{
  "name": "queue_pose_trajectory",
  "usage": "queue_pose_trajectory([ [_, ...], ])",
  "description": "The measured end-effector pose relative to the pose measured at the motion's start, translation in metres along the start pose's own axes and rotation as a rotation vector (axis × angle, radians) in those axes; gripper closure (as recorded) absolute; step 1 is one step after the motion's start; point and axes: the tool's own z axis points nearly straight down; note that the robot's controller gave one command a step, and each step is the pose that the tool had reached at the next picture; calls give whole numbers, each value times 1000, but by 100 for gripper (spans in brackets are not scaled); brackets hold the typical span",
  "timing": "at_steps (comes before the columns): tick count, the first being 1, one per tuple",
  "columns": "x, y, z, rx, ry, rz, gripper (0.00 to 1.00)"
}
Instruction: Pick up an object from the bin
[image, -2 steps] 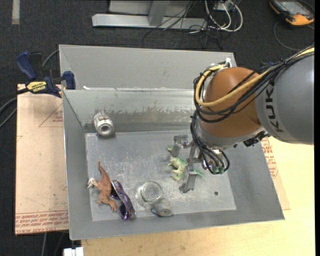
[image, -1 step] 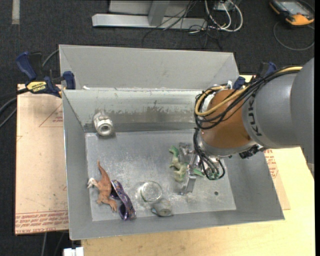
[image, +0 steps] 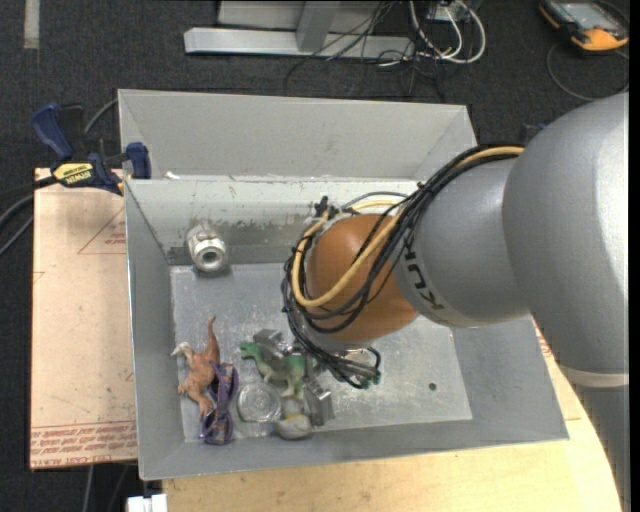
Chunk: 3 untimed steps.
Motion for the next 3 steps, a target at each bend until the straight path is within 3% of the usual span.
queue_pose_trajectory([
  [1,18,-96,0,-9,-6,467,0],
  [2,31,-39,3,-2,1,131,0],
  [3,5,-70,4,-9,-5,468,100],
])
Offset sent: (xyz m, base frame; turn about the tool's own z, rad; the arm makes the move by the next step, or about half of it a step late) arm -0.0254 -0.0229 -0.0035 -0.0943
